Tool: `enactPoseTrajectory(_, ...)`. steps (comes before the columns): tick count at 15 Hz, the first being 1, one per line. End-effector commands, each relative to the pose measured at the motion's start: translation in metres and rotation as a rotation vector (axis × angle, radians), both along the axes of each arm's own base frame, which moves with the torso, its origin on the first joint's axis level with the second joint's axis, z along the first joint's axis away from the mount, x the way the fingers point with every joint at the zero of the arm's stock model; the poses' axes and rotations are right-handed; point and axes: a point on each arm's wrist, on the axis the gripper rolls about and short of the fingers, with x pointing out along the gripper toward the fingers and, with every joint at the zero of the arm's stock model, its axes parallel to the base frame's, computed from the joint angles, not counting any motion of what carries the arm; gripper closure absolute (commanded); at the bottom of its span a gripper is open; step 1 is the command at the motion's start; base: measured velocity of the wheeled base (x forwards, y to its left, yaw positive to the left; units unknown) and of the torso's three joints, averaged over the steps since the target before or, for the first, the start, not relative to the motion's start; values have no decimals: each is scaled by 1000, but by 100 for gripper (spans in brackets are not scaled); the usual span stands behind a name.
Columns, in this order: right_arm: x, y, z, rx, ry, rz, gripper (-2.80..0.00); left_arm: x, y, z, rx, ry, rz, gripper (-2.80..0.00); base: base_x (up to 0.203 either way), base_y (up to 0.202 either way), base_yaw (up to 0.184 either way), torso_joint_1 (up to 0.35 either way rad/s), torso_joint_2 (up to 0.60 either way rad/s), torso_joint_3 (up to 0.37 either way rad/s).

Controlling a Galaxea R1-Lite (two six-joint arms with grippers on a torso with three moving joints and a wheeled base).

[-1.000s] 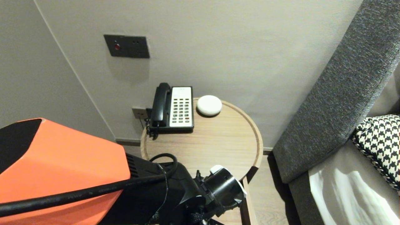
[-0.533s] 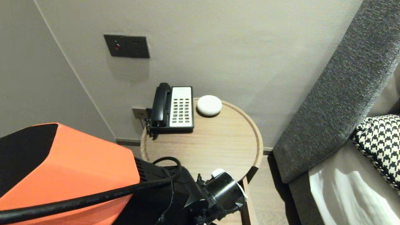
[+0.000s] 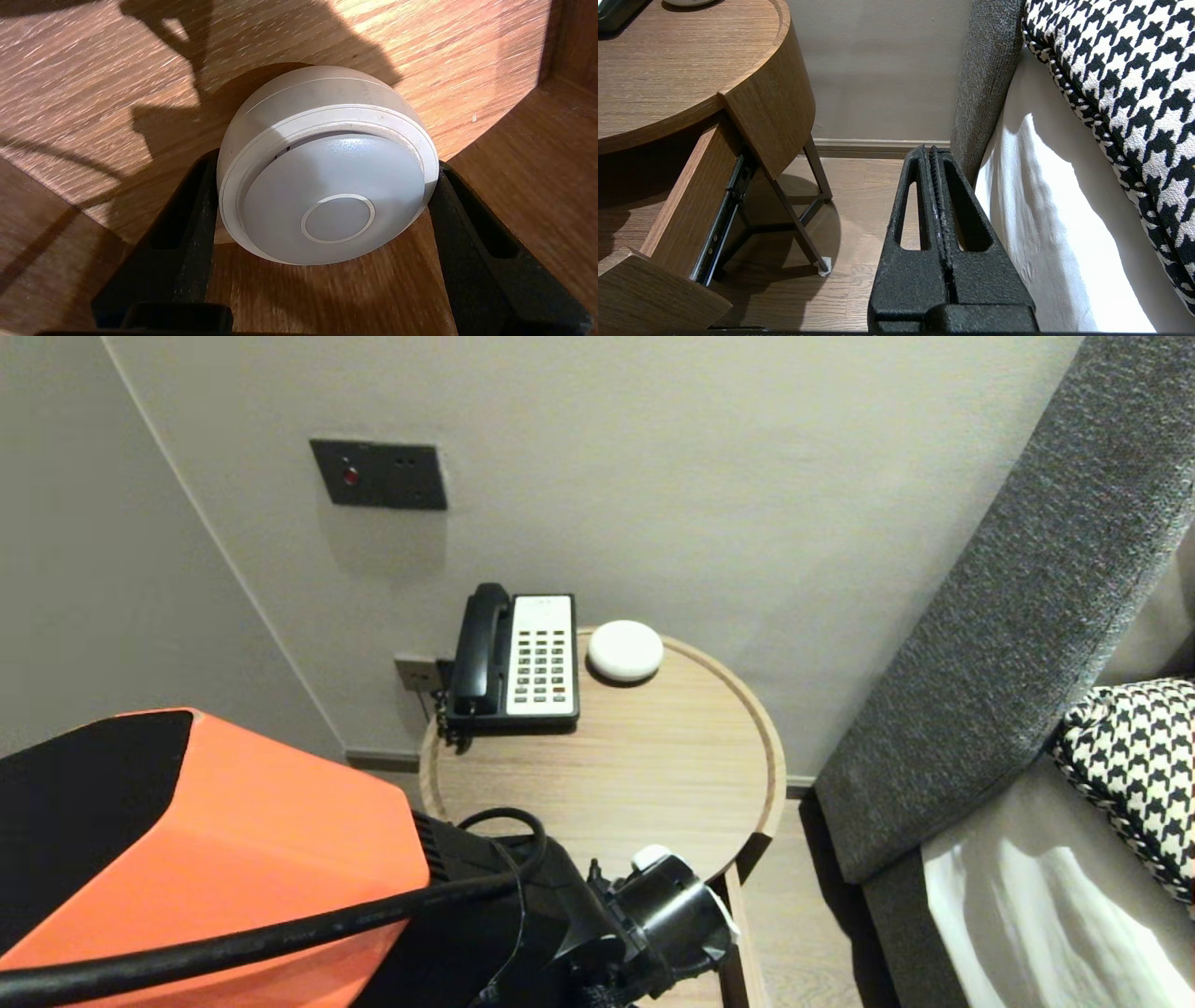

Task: Take the remote control out of the drawer one by one and place them on the table

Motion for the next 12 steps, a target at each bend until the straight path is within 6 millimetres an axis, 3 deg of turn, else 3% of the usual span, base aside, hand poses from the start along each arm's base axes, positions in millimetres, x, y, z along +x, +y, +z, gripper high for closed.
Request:
enactPoseTrajectory(1,3,0,-11,0,40,1,0,-4,1,7,-11,-8,-3,0,0,0,0,0,0,0)
enactPoseTrajectory(6,3,0,-11,0,41,0,0,-15,10,47,-106,-53,4,0,0,0,0,0,0,0)
enactPoseTrajectory(12,3,0,-11,0,39,0,0,-24,28,82,-153,-80,9,0,0,0,0,0,0,0)
